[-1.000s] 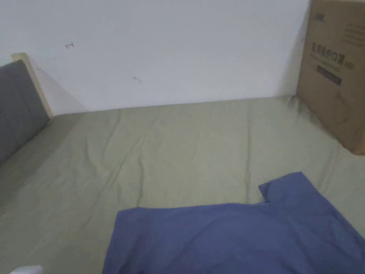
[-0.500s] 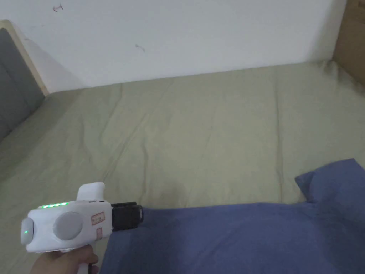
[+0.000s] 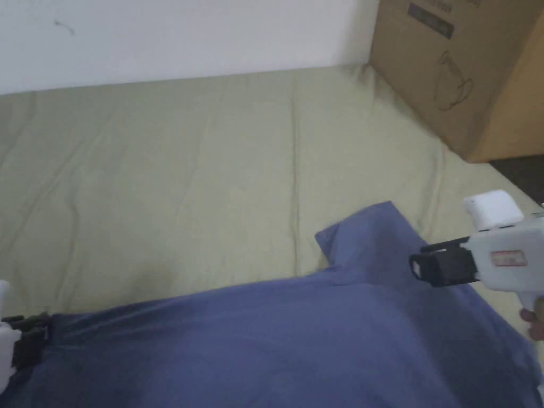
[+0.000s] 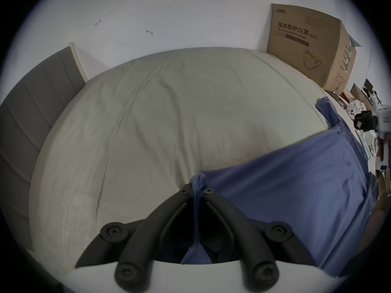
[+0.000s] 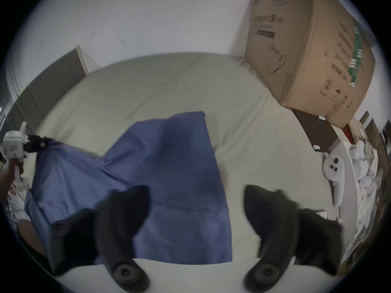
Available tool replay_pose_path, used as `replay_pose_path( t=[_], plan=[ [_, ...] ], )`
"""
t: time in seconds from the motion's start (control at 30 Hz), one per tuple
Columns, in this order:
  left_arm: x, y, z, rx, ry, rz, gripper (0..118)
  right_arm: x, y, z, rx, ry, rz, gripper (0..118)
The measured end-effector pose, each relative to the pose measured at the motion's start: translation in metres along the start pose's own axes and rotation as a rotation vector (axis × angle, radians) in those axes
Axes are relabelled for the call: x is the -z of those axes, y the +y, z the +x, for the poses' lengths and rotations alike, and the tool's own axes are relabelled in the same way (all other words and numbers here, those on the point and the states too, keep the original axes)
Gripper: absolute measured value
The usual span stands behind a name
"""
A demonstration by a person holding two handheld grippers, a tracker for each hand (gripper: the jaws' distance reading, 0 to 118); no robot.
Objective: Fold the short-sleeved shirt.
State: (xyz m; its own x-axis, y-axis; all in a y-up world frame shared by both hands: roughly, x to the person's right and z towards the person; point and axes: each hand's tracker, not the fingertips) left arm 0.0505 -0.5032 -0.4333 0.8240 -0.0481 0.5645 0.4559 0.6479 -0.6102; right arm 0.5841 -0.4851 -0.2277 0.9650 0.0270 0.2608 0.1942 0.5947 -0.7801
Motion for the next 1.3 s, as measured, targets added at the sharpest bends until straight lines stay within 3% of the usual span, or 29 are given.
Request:
replay_pose_path(
  t=[0.1, 0.13, 0.17, 0.2, 0.27, 0.33, 0.47, 0.57, 0.7, 0.97, 1.13, 1.3],
  plan=[
    [0.000, 0.001, -0.015, -0.058, -0.018, 0.000, 4, 0.024, 0.001, 0.000, 0.003, -0.019, -0.047, 101],
    [-0.001, 0.001, -0.015, -0.068, -0.023, -0.001, 4, 0.029, 0.000, 0.002, 0.038, -0.009, -0.102, 91],
    [0.000, 0.001, -0.017, -0.068, -0.025, 0.000, 4, 0.033, -0.002, 0.006, 0.069, 0.007, -0.140, 57],
    [-0.001, 0.001, -0.016, -0.063, -0.025, 0.001, 4, 0.033, -0.005, 0.010, 0.091, 0.025, -0.123, 0],
    [-0.005, 0.002, -0.015, -0.041, -0.028, 0.002, 4, 0.024, -0.011, 0.003, 0.099, 0.014, -0.027, 0],
    [-0.009, 0.005, -0.022, -0.034, -0.029, 0.007, 4, 0.013, -0.015, 0.005, 0.094, 0.069, 0.027, 0],
    [-0.040, 0.025, -0.021, -0.132, -0.066, 0.084, 4, -0.011, -0.006, 0.007, 0.097, 0.024, 0.063, 0],
    [-0.064, 0.041, -0.015, -0.107, -0.056, 0.126, 4, -0.039, 0.013, 0.002, 0.109, 0.035, 0.131, 0],
    [-0.101, 0.050, 0.000, -0.009, -0.020, 0.210, 4, -0.080, 0.030, -0.007, 0.079, 0.030, 0.229, 0],
    [-0.132, 0.054, -0.030, -0.076, -0.032, 0.277, 4, -0.137, 0.032, -0.007, 0.025, 0.031, 0.329, 0],
    [-0.161, 0.025, -0.018, -0.072, -0.061, 0.267, 4, -0.158, -0.005, -0.011, 0.012, 0.059, 0.291, 0],
    [-0.181, -0.051, -0.011, -0.080, -0.104, 0.133, 4, -0.180, -0.095, -0.022, -0.013, 0.061, 0.211, 0]
  ],
)
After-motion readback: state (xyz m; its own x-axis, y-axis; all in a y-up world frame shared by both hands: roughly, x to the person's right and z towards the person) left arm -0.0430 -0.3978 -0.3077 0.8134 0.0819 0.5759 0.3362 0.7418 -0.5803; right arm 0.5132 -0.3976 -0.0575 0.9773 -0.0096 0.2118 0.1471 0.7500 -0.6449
